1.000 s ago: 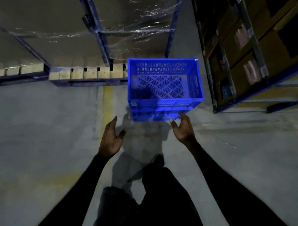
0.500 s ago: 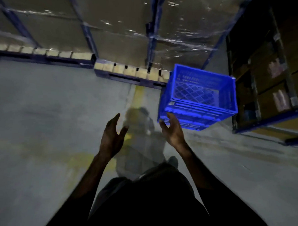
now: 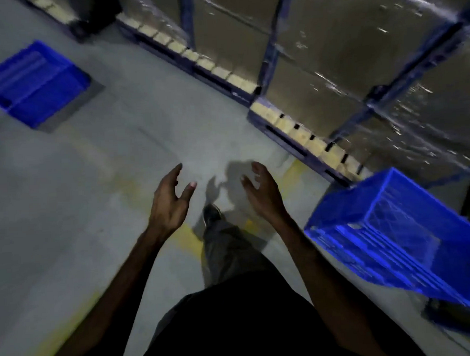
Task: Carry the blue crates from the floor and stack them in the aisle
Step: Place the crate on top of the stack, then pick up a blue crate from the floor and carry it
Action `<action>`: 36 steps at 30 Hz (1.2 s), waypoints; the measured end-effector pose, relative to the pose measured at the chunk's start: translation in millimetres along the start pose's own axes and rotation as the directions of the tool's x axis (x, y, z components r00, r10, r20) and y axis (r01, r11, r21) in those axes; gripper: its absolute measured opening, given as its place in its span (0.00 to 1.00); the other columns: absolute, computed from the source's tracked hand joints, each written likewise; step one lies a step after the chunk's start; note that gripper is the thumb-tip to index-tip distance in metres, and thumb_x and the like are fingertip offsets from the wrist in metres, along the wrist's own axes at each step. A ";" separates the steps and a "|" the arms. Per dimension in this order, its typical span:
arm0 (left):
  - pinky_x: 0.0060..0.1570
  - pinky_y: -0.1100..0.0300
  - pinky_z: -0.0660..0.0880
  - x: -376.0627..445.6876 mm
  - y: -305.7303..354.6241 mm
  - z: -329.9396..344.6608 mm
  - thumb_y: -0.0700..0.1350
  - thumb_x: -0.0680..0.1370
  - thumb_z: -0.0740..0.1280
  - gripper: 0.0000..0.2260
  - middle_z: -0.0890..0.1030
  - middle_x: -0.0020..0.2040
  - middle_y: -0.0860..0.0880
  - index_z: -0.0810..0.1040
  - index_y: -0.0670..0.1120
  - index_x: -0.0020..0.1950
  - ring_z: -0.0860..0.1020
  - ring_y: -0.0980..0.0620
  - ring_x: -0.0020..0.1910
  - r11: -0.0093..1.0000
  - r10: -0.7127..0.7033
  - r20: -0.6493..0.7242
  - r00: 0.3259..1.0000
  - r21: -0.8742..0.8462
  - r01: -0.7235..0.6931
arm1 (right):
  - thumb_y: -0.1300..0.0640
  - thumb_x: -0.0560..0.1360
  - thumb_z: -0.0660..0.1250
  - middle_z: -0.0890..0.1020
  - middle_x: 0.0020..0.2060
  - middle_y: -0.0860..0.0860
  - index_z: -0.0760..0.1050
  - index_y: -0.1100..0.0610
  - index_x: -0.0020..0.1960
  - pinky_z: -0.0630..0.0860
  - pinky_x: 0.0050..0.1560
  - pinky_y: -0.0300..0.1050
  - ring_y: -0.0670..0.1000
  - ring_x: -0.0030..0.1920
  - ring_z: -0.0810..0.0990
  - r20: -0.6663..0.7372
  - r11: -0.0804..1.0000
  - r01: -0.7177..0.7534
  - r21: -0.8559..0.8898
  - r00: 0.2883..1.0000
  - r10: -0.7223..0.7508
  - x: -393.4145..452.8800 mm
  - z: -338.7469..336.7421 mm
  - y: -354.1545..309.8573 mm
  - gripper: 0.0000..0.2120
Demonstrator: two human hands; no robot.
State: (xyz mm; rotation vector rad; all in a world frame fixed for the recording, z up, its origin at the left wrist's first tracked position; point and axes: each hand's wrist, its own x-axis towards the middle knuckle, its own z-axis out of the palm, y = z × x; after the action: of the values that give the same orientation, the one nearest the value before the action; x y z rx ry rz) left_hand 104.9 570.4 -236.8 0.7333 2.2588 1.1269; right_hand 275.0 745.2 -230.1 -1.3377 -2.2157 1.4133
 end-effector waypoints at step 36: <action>0.66 0.45 0.74 445.7 -202.7 -486.8 0.54 0.81 0.68 0.28 0.73 0.75 0.47 0.68 0.47 0.79 0.77 0.46 0.66 0.924 -0.381 -0.479 0.791 -0.192 0.329 | 0.48 0.80 0.66 0.75 0.69 0.51 0.67 0.52 0.73 0.72 0.68 0.49 0.50 0.66 0.75 0.410 0.955 0.285 -0.080 0.883 -0.229 470.9 442.7 -486.3 0.24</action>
State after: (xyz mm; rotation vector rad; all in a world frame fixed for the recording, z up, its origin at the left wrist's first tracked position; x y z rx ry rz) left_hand -581.0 491.7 -235.8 -0.0671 2.5901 1.3386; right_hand -533.4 762.3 -209.0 -0.7925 -2.6714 1.5612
